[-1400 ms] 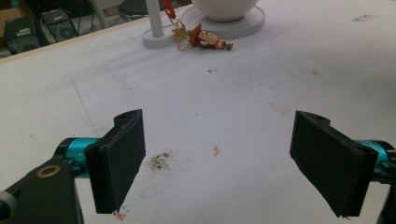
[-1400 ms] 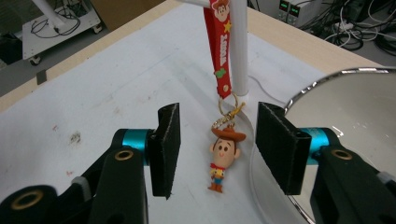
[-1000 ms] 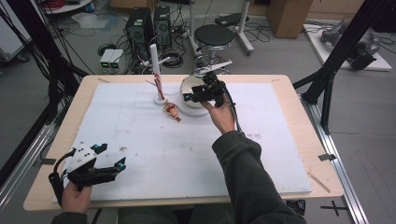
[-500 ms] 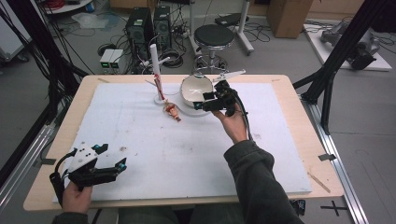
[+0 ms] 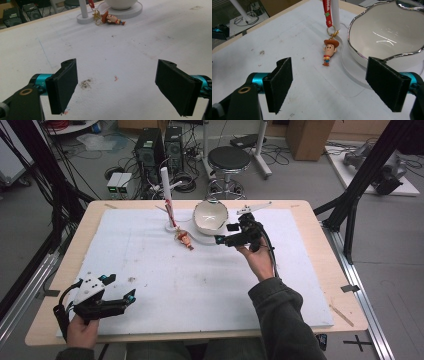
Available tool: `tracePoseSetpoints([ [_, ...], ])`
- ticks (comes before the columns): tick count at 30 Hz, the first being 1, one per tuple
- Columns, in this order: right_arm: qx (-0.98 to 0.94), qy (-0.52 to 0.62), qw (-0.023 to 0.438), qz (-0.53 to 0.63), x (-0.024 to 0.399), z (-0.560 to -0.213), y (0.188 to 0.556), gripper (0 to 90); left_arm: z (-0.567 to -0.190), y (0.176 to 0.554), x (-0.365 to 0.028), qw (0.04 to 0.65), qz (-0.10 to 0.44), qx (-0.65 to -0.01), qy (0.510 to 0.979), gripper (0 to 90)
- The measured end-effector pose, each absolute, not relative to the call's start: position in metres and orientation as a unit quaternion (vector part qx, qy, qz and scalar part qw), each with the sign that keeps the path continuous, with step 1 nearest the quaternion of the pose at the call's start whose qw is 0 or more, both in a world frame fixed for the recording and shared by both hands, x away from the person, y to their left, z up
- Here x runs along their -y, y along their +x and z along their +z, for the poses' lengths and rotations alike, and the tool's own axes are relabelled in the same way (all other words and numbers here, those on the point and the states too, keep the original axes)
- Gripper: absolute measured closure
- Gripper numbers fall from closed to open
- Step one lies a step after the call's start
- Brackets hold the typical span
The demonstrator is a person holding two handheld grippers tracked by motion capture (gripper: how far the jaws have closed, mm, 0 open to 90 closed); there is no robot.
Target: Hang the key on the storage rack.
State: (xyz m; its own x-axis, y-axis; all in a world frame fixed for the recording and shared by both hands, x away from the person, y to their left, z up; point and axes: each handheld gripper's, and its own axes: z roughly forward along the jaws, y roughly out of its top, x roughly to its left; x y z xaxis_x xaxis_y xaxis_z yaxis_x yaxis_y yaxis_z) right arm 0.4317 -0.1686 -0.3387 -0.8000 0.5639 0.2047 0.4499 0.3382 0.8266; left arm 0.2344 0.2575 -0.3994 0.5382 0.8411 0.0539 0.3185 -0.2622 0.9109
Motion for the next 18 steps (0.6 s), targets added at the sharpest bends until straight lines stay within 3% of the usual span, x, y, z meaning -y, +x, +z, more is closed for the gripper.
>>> tracePoseSetpoints([
  [18,-0.815,0.309,0.080,0.483,0.190,-0.342,0.409,15.9,-0.399,0.235,-0.256,0.465,0.280,-0.389,0.744,18.7],
])
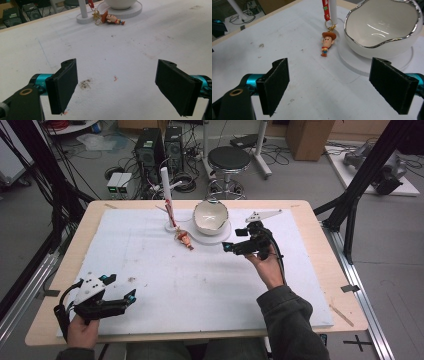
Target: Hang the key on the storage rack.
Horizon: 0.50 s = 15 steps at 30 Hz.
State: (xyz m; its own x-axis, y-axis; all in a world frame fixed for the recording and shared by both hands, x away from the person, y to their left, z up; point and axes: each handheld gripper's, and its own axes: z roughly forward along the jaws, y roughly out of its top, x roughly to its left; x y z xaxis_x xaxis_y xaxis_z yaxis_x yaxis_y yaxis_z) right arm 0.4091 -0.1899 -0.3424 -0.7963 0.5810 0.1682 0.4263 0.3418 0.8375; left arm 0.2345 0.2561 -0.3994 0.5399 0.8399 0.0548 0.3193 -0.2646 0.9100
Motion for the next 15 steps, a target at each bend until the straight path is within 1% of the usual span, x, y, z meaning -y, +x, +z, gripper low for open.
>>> tracePoseSetpoints([
  [15,-0.803,0.321,0.085,0.495,0.217,-0.348,0.392,15.0,-0.399,0.235,-0.256,0.466,0.280,-0.391,0.743,18.7],
])
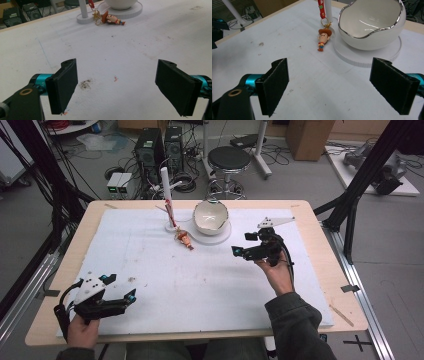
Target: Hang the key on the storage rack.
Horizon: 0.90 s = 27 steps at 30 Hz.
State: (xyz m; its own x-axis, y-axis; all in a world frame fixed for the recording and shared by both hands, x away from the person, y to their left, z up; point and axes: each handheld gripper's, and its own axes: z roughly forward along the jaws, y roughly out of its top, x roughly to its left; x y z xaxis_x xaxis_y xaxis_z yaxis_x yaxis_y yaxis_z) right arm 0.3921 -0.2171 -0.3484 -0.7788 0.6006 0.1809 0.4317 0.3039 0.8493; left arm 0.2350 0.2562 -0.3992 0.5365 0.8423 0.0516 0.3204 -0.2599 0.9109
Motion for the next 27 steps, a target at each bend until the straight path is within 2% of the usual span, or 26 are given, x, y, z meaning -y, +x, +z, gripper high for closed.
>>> tracePoseSetpoints([
  [5,-0.804,0.329,0.084,0.488,0.227,-0.353,0.387,12.2,-0.399,0.235,-0.257,0.465,0.281,-0.391,0.743,18.7],
  [27,-0.798,0.339,0.101,0.488,0.255,-0.373,0.358,12.1,-0.400,0.236,-0.255,0.465,0.277,-0.393,0.743,18.7],
])
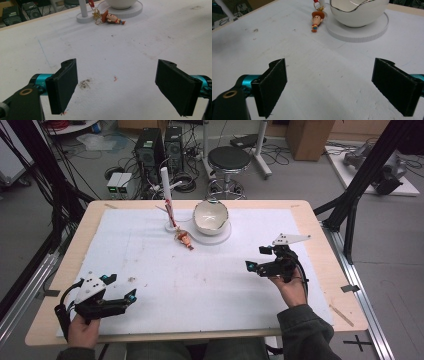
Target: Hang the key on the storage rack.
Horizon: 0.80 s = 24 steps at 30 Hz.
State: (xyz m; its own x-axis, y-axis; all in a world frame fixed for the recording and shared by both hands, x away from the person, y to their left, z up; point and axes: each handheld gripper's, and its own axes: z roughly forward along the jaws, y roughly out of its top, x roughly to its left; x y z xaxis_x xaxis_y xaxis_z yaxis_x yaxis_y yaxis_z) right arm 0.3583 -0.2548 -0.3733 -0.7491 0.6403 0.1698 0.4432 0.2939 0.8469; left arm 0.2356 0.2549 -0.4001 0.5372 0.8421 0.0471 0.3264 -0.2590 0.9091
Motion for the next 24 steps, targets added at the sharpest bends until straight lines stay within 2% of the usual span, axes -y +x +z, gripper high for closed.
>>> tracePoseSetpoints([
  [24,-0.788,0.341,0.117,0.498,0.277,-0.383,0.328,11.7,-0.400,0.235,-0.254,0.461,0.277,-0.390,0.747,18.7],
])
